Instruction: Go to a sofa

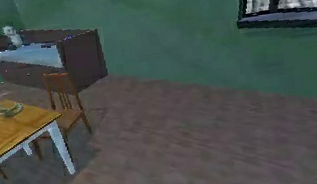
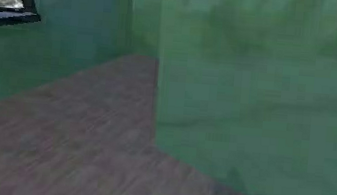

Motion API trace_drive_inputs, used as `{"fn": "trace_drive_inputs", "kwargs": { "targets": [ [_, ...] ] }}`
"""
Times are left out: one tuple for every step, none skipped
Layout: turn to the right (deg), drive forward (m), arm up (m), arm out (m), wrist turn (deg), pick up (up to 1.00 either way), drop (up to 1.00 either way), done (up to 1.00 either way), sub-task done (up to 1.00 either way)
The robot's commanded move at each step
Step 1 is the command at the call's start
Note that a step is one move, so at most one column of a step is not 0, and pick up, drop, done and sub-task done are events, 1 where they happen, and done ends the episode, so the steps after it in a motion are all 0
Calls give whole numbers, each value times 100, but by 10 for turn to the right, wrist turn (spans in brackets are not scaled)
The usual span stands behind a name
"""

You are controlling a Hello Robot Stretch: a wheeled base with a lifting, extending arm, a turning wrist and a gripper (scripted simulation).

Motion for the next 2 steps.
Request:
{"fn": "trace_drive_inputs", "kwargs": {
  "targets": [
    [-450,0,0,0,0,0,0,0,0],
    [-450,0,0,0,0,0,0,0,0]
  ]
}}
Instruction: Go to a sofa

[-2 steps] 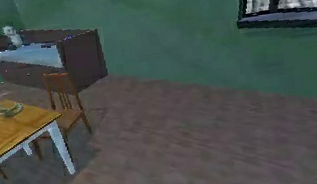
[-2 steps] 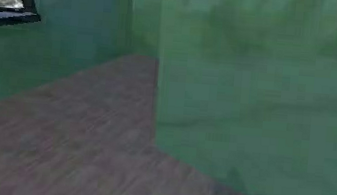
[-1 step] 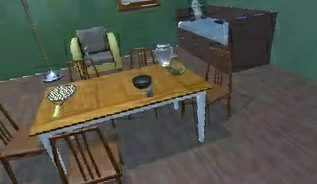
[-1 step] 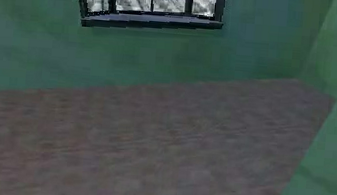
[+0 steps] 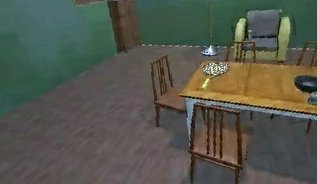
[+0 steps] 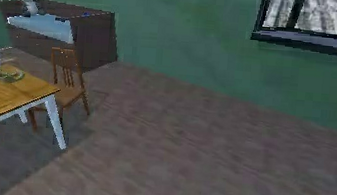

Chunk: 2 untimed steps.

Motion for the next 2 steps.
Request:
{"fn": "trace_drive_inputs", "kwargs": {
  "targets": [
    [-450,0,0,0,0,0,0,0,0],
    [-150,0,0,0,0,0,0,0,0]
  ]
}}
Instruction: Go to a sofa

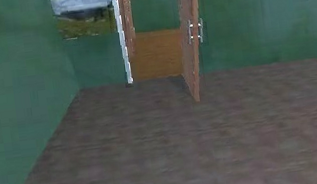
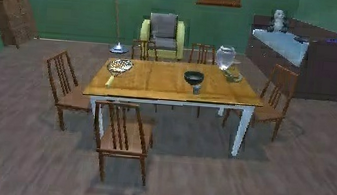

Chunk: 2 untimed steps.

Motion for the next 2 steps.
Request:
{"fn": "trace_drive_inputs", "kwargs": {
  "targets": [
    [0,100,0,0,0,0,0,0,0],
    [0,100,0,0,0,0,0,0,0]
  ]
}}
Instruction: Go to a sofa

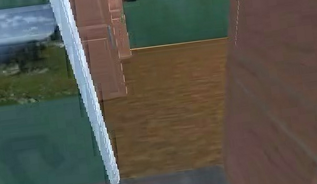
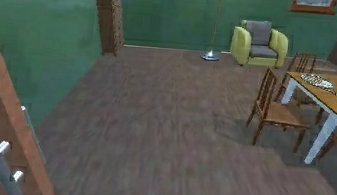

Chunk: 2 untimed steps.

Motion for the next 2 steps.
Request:
{"fn": "trace_drive_inputs", "kwargs": {
  "targets": [
    [0,100,0,0,0,0,0,0,0],
    [-30,0,0,0,0,0,0,0,0]
  ]
}}
